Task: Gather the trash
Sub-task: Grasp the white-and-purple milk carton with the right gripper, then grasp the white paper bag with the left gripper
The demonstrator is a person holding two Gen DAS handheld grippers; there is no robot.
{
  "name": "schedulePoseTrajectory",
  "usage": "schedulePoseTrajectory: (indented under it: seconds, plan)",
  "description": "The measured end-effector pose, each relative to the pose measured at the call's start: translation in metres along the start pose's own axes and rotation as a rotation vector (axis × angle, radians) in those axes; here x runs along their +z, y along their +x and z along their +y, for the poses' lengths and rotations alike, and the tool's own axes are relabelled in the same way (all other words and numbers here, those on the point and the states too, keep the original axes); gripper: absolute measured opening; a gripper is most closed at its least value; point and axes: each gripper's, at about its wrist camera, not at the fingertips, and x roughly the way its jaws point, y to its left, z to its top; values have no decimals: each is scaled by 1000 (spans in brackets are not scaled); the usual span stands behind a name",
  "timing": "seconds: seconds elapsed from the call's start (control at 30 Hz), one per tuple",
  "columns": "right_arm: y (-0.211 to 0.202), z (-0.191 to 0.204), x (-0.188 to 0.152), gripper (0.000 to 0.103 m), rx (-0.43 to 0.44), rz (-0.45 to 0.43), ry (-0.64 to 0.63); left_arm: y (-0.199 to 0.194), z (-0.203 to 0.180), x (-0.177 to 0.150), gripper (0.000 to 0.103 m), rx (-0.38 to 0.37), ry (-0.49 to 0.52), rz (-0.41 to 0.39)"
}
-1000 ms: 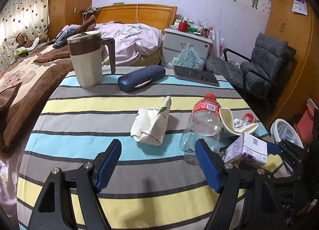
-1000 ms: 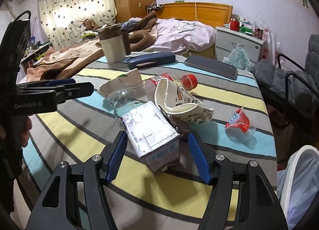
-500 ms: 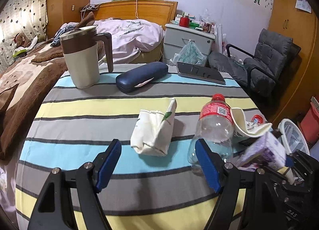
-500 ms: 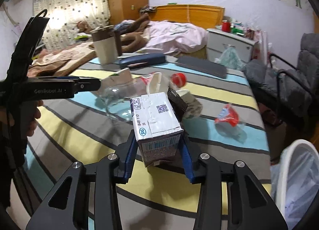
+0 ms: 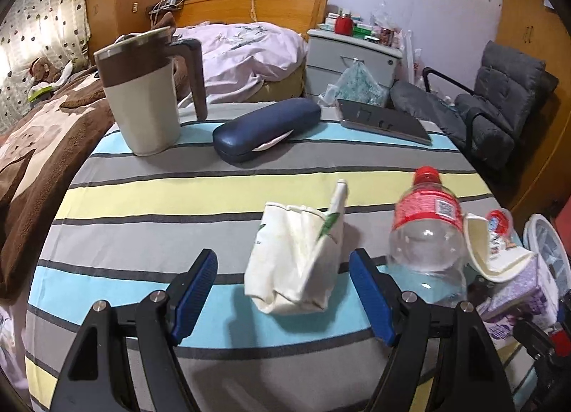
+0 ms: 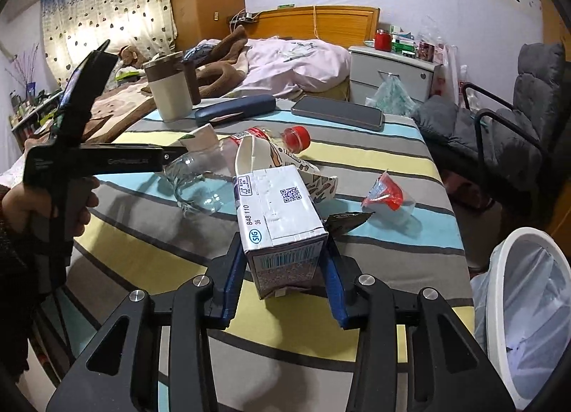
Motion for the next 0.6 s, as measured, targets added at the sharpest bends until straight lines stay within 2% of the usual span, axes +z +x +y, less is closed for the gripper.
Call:
schedulePoseTrajectory:
  seconds: [0.13, 0.23, 0.4, 0.47, 0.53, 0.6]
  plan:
    - [1, -3, -1, 43, 3, 1, 12, 8, 2, 2, 78, -49, -19, 17]
    - [2, -4, 0, 43, 2, -2, 12, 4, -1, 3, 78, -16, -3, -10]
    - [2, -3, -1, 43, -1, -7, 8, 6, -2, 5, 76, -38, -1, -2]
    - [3, -3, -1, 43, -1, -6, 9, 9, -1, 6, 65, -66, -20, 9]
    - [3, -4, -1, 43, -1, -7, 8, 11, 0, 7, 60, -83, -29, 14]
    - [3, -3, -1, 43, -2, -7, 8, 11, -1, 7, 58, -76, -28, 11]
